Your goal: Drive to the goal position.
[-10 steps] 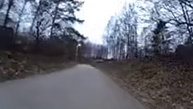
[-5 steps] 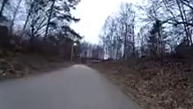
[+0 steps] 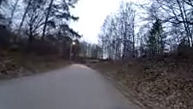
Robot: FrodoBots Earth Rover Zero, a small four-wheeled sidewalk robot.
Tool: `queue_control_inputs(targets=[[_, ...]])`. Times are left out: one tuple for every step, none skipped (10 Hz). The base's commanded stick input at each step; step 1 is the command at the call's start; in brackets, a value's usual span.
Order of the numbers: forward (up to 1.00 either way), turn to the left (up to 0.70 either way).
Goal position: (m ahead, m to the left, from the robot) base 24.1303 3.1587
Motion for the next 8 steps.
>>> queue_control_inputs(targets=[[1.00, 0.00], [1.00, 0.00], [1.00, 0.00], [1.00, 0.00], [1.00, 0.37], [1.00, 0.40], [1.00, 0.40], [1.00, 0.10]])
